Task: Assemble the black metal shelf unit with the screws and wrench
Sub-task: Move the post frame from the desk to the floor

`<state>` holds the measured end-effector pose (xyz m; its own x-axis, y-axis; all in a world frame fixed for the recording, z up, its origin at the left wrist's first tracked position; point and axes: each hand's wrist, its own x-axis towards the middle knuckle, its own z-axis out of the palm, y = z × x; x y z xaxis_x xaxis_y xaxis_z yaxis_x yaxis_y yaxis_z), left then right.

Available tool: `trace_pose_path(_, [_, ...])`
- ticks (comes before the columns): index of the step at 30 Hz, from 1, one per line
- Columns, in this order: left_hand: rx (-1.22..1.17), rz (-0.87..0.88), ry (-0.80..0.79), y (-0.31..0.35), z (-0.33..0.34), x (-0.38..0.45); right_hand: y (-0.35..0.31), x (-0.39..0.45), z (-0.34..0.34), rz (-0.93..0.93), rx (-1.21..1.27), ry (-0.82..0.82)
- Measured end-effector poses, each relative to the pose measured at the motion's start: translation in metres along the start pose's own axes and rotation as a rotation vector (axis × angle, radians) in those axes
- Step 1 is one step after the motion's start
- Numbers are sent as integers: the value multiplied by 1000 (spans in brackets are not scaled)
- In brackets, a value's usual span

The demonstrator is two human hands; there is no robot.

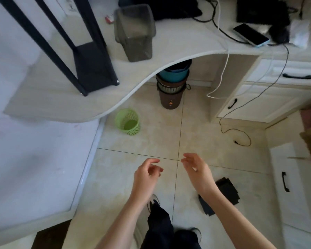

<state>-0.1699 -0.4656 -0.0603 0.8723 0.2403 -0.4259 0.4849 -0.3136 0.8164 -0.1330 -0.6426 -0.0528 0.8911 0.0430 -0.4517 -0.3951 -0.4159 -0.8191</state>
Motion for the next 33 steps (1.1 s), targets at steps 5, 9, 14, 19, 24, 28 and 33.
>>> trace_pose_path(5, [78, 118, 185, 21, -70, 10, -71, 16, 33, -98, -40, 3])
trace_pose_path(9, [74, 160, 271, 39, -118, 25, -120, 29, 57, -178, -64, 17])
trace_pose_path(14, [27, 231, 423, 69, -173, 52, -181, 48, 82, -276, -48, 1])
trace_pose_path(19, [-27, 308, 530, 105, -217, 83, -245, 79, 88, -359, -1, -29])
trace_pose_path(24, [-84, 392, 667, 147, -251, 117, -307, 114, 87, -483, 32, -35])
trace_pose_path(28, [-209, 442, 837, 181, -270, 137, -351, 138, 81, -596, 35, -45])
trace_pose_path(33, [-314, 499, 1018, 215, -285, 159, -396, 161, 78, -746, 58, -2])
